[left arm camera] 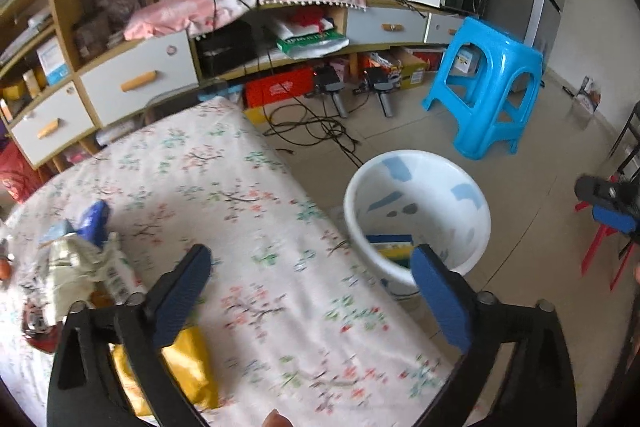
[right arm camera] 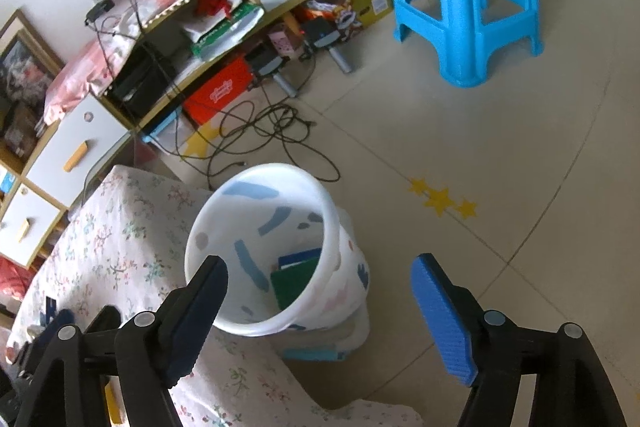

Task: Collect trash
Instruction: 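Grasp the milk carton with the left tool while the right tool grasps crumpled white paper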

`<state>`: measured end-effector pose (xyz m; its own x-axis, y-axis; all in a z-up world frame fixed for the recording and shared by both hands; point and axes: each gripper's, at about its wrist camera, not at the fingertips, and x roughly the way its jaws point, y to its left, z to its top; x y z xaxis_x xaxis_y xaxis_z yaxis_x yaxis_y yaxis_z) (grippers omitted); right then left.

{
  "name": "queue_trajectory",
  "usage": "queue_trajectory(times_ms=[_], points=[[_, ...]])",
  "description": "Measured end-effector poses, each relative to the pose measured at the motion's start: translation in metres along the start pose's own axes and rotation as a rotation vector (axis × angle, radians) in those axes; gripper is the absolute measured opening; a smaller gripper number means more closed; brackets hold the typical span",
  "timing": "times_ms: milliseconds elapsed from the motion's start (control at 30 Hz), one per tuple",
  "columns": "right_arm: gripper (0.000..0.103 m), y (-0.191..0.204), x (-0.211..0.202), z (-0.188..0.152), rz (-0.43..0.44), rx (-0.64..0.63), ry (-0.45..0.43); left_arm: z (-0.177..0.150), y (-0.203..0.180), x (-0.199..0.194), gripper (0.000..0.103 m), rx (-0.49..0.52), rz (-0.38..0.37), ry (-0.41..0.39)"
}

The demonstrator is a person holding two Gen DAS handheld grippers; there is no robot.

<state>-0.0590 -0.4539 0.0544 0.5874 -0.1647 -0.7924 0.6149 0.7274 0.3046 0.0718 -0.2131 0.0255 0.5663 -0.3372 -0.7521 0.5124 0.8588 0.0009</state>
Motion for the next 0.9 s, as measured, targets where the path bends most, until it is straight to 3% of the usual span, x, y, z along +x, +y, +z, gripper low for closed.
queue_trajectory(times_ms=[200, 467, 900], points=[[0.082, 0.02, -0.002, -0.005, 0.0, -0.047, -0.006, -0.019, 0.027, -0.035, 0.103, 0.004, 0.034, -0.03], [0.084, 0.061, -0.003, -0.019, 0.017, -0.142, -0.007, -0.043, 0.083, -0.067, 0.103, -0.086, 0.099, -0.052], [0.084, 0.149, 0.025, -0.055, 0.046, -0.287, 0.052, -0.067, 0.206, -0.072, 0.103, -0.307, 0.184, 0.046]])
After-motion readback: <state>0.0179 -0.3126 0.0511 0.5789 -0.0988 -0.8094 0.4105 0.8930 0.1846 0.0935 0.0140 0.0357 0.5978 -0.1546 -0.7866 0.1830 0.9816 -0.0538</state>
